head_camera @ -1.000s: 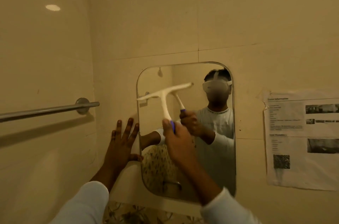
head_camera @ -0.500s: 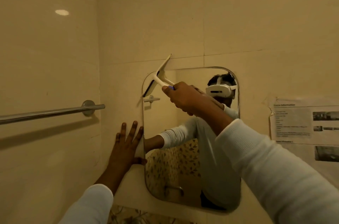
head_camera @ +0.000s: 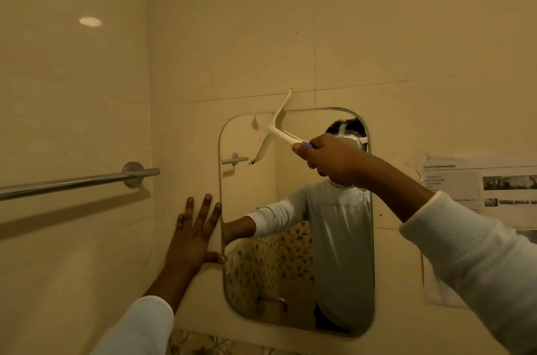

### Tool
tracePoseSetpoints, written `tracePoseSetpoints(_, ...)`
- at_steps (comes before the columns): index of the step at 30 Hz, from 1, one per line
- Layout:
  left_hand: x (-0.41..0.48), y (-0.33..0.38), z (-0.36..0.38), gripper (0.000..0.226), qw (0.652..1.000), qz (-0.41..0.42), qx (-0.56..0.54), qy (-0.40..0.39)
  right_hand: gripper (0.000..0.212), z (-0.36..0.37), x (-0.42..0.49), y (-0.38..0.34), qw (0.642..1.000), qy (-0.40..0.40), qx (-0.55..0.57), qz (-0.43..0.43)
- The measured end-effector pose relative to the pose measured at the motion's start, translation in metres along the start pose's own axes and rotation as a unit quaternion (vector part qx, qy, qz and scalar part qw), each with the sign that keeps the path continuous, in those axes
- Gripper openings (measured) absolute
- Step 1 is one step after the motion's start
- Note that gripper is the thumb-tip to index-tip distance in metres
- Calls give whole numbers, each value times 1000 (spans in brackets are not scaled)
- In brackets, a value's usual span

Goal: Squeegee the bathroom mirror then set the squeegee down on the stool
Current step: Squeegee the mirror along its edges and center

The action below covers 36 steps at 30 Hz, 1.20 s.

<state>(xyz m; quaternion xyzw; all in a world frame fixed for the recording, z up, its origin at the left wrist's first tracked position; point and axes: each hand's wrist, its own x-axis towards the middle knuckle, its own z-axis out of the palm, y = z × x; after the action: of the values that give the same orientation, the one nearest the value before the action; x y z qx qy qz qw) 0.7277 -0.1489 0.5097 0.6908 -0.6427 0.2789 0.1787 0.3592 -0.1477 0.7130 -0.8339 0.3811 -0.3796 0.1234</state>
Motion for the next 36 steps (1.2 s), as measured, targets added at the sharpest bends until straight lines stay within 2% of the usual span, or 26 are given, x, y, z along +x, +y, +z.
tracePoseSetpoints(5, -1, 0, -1, 150, 1000, 6, -4, 3, 46, -21, -22, 10, 998, -19, 62, 17)
tracePoseSetpoints(17, -5, 6, -5, 151, 1000, 5, -10, 5, 46, -44, -86, 62, 986, 36, 151, 53)
tracePoseSetpoints(22, -4, 8, -7, 145, 1000, 5, -6, -5, 47, -7, -107, 82, 967, 81, 234, 62)
tracePoseSetpoints(25, -4, 9, -7, 145, 1000, 4, -7, -5, 41, 29, -122, 89, 947, 116, 295, 58)
tracePoseSetpoints(36, -2, 7, -2, 154, 1000, 7, -27, 5, 42, 161, -165, 120, 890, 194, 397, 114)
